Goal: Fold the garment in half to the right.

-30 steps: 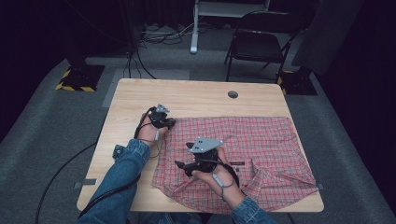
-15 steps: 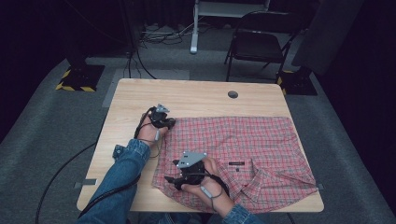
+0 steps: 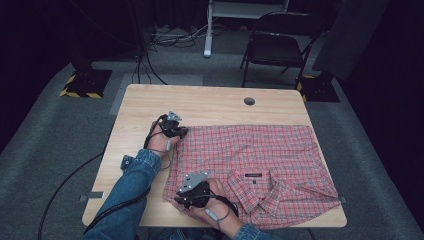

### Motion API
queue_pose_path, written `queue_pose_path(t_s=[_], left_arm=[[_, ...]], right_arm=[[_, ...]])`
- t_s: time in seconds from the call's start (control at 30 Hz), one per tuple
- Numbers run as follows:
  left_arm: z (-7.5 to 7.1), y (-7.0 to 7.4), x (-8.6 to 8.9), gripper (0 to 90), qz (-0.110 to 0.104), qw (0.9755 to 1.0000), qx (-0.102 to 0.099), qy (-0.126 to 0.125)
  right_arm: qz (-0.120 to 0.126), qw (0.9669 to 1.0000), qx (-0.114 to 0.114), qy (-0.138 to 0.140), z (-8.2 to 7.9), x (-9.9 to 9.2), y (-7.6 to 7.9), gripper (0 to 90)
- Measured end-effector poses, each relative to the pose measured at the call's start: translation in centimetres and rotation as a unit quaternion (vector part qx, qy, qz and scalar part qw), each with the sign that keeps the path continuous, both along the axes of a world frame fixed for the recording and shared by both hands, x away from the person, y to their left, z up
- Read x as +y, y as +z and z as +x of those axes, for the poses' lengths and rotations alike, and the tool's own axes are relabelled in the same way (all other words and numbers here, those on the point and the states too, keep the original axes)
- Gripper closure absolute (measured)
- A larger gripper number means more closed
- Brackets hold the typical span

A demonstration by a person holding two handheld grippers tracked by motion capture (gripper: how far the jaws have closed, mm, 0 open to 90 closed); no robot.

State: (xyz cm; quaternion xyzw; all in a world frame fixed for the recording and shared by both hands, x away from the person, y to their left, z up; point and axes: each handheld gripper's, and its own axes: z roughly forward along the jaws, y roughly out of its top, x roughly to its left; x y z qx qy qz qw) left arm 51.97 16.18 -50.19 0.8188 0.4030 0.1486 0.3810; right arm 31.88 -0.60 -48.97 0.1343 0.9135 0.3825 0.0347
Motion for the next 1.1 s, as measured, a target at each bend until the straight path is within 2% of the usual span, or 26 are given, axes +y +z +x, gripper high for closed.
queue_pose_path(t_s=[0.1, 0.27, 0.43, 0.6, 0.67, 0.73, 0.77, 0.87, 0.93, 1.0, 1.03, 1.1], left_arm=[[0.0, 0.0, 0.0, 80.9, 0.000, 1.0000, -0.001, 0.000], [0.0, 0.0, 0.0, 80.8, 0.000, 1.0000, 0.000, 0.001], [0.0, 0.0, 0.0, 80.9, -0.001, 1.0000, 0.000, 0.001], [0.0, 0.0, 0.0, 80.9, 0.000, 1.0000, 0.000, 0.002], [0.0, 0.0, 0.0, 80.9, -0.001, 1.0000, 0.000, 0.002], [0.0, 0.0, 0.0, 80.9, -0.001, 1.0000, 0.000, 0.002], [0.0, 0.0, 0.0, 80.9, 0.000, 1.0000, 0.000, 0.002], [0.0, 0.0, -0.1, 80.9, 0.000, 1.0000, -0.001, 0.002], [0.0, 0.0, -0.1, 80.8, 0.001, 1.0000, -0.001, 0.002], [0.0, 0.0, 0.0, 80.8, -0.001, 1.0000, 0.000, 0.003], [0.0, 0.0, 0.0, 80.8, -0.001, 1.0000, 0.000, 0.003], [0.0, 0.0, 0.0, 80.8, 0.000, 1.0000, 0.000, 0.002]], right_arm=[[-0.002, 0.9999, -0.011, -0.001, -0.1, 0.2, 0.1, 87.6], [0.001, 0.9996, -0.027, -0.005, -0.4, 0.4, 1.1, 88.4], [0.014, 0.9990, -0.042, -0.004, -0.6, 0.9, 2.0, 88.4], [0.010, 0.9994, -0.033, -0.003, -0.6, 1.8, 1.0, 88.2], [0.013, 0.9997, -0.021, -0.007, -0.5, 2.1, 0.5, 82.2], [0.030, 0.9993, -0.010, -0.018, -0.6, 2.5, 0.2, 65.7], [0.025, 0.9995, -0.014, -0.017, -0.7, 2.9, 0.1, 58.3], [0.014, 0.9991, -0.033, -0.023, -1.0, 3.7, -0.2, 46.9], [0.004, 0.9984, -0.048, -0.030, -1.2, 4.0, -0.4, 43.8], [-0.020, 0.9960, -0.077, -0.043, -1.4, 4.1, -0.7, 39.2], [-0.022, 0.9947, -0.088, -0.047, -1.5, 4.0, -0.8, 38.2], [-0.025, 0.9939, -0.091, -0.057, -1.5, 3.9, -0.7, 41.0]])
